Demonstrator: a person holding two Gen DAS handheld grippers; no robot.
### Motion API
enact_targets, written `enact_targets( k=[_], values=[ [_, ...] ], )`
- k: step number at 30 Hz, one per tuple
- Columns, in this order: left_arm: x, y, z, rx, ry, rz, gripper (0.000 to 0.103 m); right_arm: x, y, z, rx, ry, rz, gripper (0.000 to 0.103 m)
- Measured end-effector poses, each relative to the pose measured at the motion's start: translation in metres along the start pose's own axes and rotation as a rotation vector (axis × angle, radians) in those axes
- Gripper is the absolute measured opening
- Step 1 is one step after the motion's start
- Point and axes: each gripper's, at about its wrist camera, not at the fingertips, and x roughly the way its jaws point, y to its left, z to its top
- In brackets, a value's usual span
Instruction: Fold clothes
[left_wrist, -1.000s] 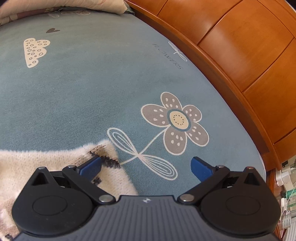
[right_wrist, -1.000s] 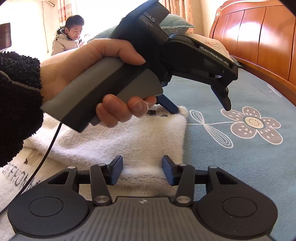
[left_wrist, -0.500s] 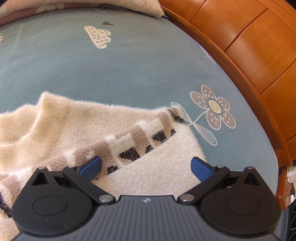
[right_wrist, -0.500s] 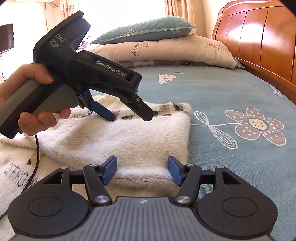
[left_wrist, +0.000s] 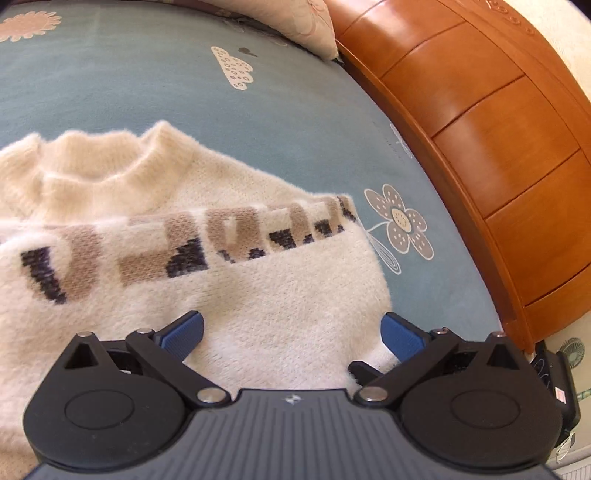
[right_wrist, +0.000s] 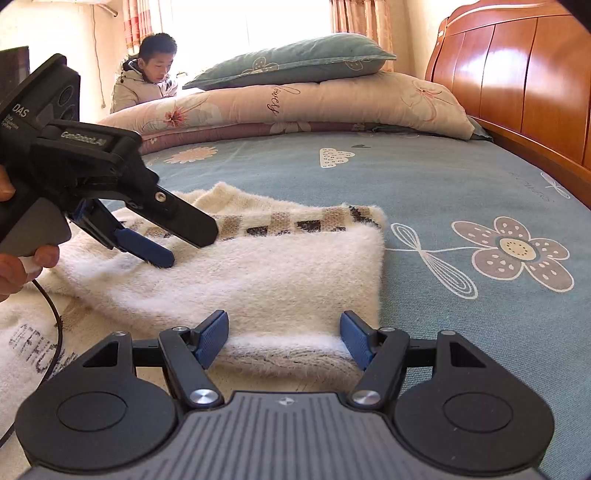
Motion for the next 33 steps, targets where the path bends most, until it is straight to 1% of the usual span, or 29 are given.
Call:
enact_targets(
  k=[5, 6, 7, 9, 10, 13, 14, 16, 18, 20, 23, 26, 28, 29, 30, 32, 33],
  values=[
    [-0.031, 0.038, -0.004, -0.08, -0.066, 0.107, 0.102, 0.0, -0.002, 0.0, 0.002, -0.002, 0.003, 0.072],
    [-0.037, 0.044, -0.004, -0.1, -0.079, 0.124, 0.102, 0.0, -0.002, 0.0, 0.002, -0.002, 0.003, 0.072],
    [-0.041, 0.049, -0.003, -0.126, -0.087, 0.125, 0.102, 0.001, -0.002, 0.0, 0.001, -0.002, 0.002, 0.072],
    [-0.045, 0.051, 0.002, -0.168, -0.089, 0.104, 0.102, 0.001, -0.002, 0.0, 0.0, -0.003, 0.002, 0.073],
    [-0.044, 0.048, 0.004, -0.164, -0.087, 0.092, 0.102, 0.002, -0.001, 0.0, -0.001, -0.003, 0.002, 0.074],
    [-0.036, 0.027, 0.012, -0.094, -0.098, 0.058, 0.102, 0.003, -0.001, 0.0, -0.004, -0.003, 0.002, 0.076],
    [-0.03, 0.019, 0.016, -0.072, -0.092, 0.029, 0.102, 0.004, -0.001, 0.0, -0.006, -0.003, 0.001, 0.077],
    [-0.017, 0.008, 0.02, -0.061, -0.075, -0.012, 0.102, 0.004, 0.001, 0.0, -0.012, -0.002, -0.004, 0.078],
    [-0.002, -0.001, 0.022, -0.046, -0.057, -0.029, 0.102, 0.005, 0.002, 0.0, -0.02, 0.0, -0.009, 0.079],
    [0.009, -0.005, 0.023, -0.026, -0.045, -0.006, 0.102, 0.005, 0.002, 0.0, -0.019, 0.003, -0.01, 0.079],
    [0.011, 0.002, 0.021, -0.024, -0.075, 0.087, 0.102, 0.005, 0.003, 0.001, -0.019, 0.008, -0.013, 0.08],
    [-0.008, 0.021, 0.018, -0.066, -0.11, 0.129, 0.102, 0.005, 0.004, 0.002, -0.019, 0.015, -0.017, 0.08],
    [-0.025, 0.034, 0.015, -0.095, -0.133, 0.212, 0.102, 0.005, 0.003, 0.003, -0.019, 0.017, -0.017, 0.08],
    [-0.034, 0.041, 0.012, -0.122, -0.137, 0.231, 0.102, 0.005, 0.003, 0.003, -0.019, 0.017, -0.017, 0.08],
    [-0.042, 0.047, 0.008, -0.151, -0.132, 0.209, 0.102, 0.005, 0.003, 0.003, -0.018, 0.017, -0.016, 0.08],
    [-0.054, 0.051, 0.001, -0.182, -0.124, 0.136, 0.102, 0.005, 0.002, 0.002, -0.018, 0.017, -0.013, 0.081],
    [-0.06, 0.047, -0.004, -0.168, -0.139, 0.117, 0.102, 0.005, 0.002, 0.003, -0.016, 0.018, -0.012, 0.081]
  ],
)
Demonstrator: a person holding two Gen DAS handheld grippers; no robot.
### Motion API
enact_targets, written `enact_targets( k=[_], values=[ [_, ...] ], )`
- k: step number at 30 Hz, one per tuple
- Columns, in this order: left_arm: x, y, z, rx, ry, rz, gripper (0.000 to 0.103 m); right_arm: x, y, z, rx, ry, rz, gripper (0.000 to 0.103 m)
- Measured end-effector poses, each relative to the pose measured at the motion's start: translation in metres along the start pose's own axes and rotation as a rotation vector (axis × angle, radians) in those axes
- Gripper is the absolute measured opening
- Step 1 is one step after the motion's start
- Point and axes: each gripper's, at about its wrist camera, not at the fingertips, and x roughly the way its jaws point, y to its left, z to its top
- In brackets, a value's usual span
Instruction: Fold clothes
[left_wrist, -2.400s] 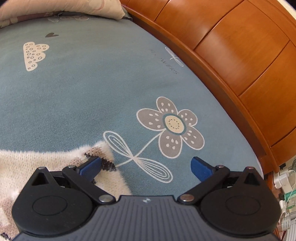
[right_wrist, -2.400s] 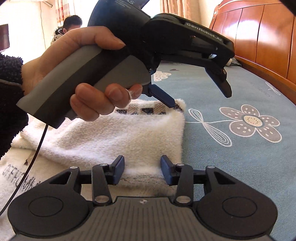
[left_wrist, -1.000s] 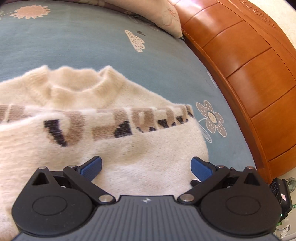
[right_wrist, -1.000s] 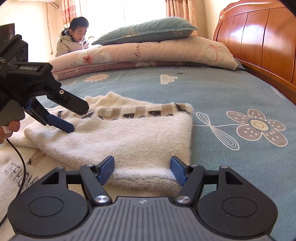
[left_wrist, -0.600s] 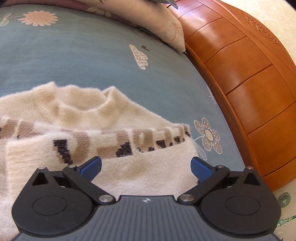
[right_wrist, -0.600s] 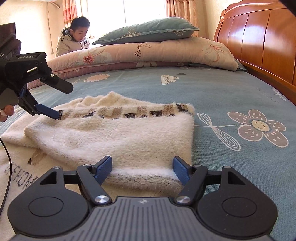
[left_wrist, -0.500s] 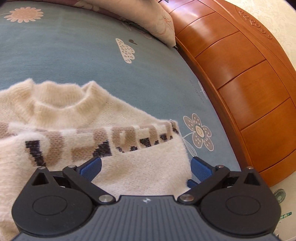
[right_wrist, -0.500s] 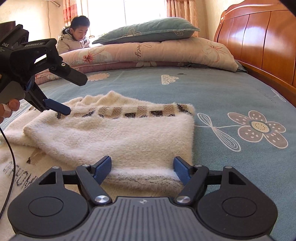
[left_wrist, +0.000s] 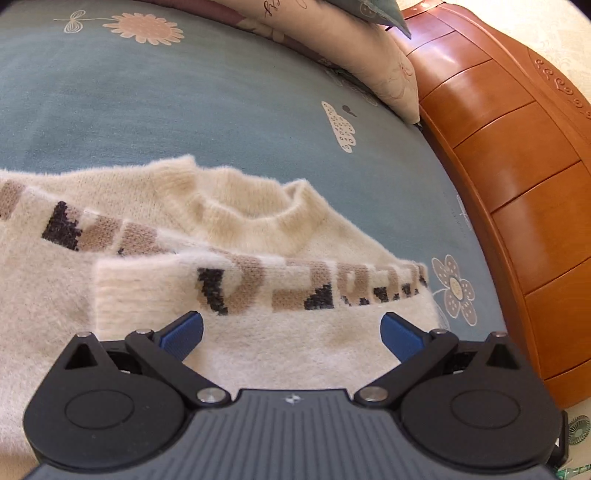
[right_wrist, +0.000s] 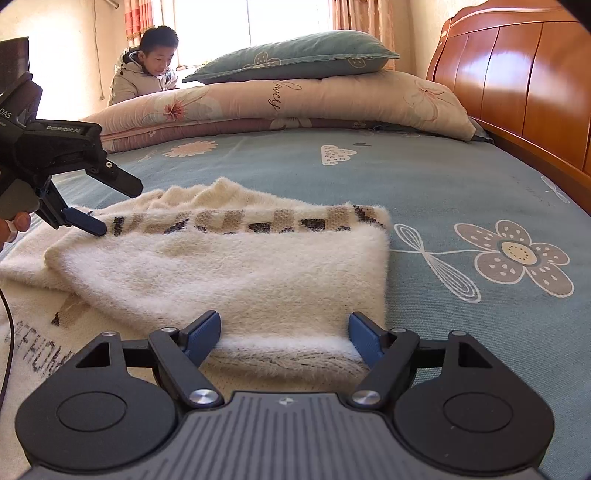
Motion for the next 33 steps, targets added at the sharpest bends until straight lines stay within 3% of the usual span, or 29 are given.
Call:
enact_targets(
  k=[4, 9, 12, 14, 16, 20, 22, 27, 31, 33],
  values=[
    [-0.003, -0.015, -0.014, 0.079, 0.023, -0.045, 0.102, 0.002, 0.002, 0.001, 0.006, 0.004, -0.003, 0.085],
    [-0.002, 0.001, -0.021, 0.055, 0.039, 0.151, 0.102, 0.004, 0.005, 0.001, 0.0, 0.01, -0.01, 0.088],
    [-0.012, 0.019, -0.023, -0.003, 0.038, 0.184, 0.102, 0.003, 0.004, 0.001, 0.0, 0.012, 0.0, 0.089],
    [-0.017, 0.012, -0.021, -0.014, 0.039, 0.162, 0.102, 0.002, 0.003, 0.001, -0.007, 0.014, 0.01, 0.094],
    [-0.014, -0.009, -0.019, 0.029, 0.06, 0.082, 0.102, 0.002, 0.006, 0.001, -0.029, 0.027, 0.021, 0.102],
    [0.009, -0.065, -0.02, 0.141, 0.06, -0.026, 0.102, -0.001, 0.02, -0.001, -0.118, 0.031, -0.027, 0.103],
    [0.026, -0.076, -0.021, 0.146, 0.082, -0.074, 0.102, -0.004, 0.019, 0.0, -0.112, 0.031, -0.012, 0.103],
    [0.064, -0.08, -0.038, 0.118, 0.138, -0.045, 0.102, -0.011, 0.002, 0.005, -0.01, 0.028, 0.045, 0.103],
    [0.041, -0.074, -0.054, 0.126, 0.162, -0.052, 0.102, -0.014, -0.008, 0.007, 0.022, 0.064, 0.048, 0.103],
    [0.018, -0.071, -0.058, 0.12, 0.136, -0.026, 0.102, -0.015, -0.012, 0.008, 0.035, 0.072, 0.046, 0.103]
  ],
)
